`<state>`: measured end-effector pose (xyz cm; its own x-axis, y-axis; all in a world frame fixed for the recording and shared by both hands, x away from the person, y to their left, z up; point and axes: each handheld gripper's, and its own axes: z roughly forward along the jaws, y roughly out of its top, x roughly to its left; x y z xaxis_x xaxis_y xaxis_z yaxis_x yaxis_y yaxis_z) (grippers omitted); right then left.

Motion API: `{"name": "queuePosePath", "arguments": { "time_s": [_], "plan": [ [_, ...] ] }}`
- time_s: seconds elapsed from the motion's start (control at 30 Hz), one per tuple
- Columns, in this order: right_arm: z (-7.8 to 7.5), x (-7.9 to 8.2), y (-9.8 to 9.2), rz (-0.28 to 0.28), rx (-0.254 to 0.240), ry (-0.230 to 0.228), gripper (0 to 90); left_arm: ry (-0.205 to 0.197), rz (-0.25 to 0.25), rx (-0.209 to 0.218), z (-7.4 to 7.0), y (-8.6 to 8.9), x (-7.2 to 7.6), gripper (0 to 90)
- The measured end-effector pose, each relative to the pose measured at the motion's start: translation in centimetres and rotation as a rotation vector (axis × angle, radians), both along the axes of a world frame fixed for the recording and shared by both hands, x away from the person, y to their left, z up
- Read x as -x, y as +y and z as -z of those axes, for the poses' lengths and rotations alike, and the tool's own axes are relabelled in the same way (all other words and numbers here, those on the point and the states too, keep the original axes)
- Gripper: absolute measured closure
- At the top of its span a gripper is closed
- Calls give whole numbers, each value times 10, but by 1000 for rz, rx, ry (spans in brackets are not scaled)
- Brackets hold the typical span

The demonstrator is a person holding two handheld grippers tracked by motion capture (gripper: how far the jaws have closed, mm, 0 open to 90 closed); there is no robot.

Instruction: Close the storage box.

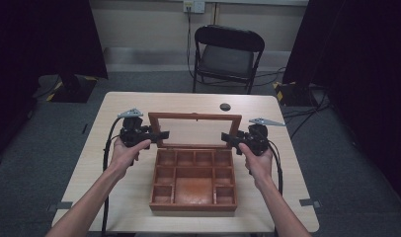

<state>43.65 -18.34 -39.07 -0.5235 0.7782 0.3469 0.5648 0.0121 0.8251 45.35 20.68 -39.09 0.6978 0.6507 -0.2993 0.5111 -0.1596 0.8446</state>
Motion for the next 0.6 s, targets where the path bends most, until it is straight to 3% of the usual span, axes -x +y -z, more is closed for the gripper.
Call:
{"name": "queuePosePath", "arguments": {
  "time_s": [0.27,0.6],
  "plan": [
    [0,3,2,-14,-1,10,341,-4,16,5,0,1,6,459],
    [2,12,1,-37,2,20,288,20,31,-10,3,1,13,378]
  ]
}}
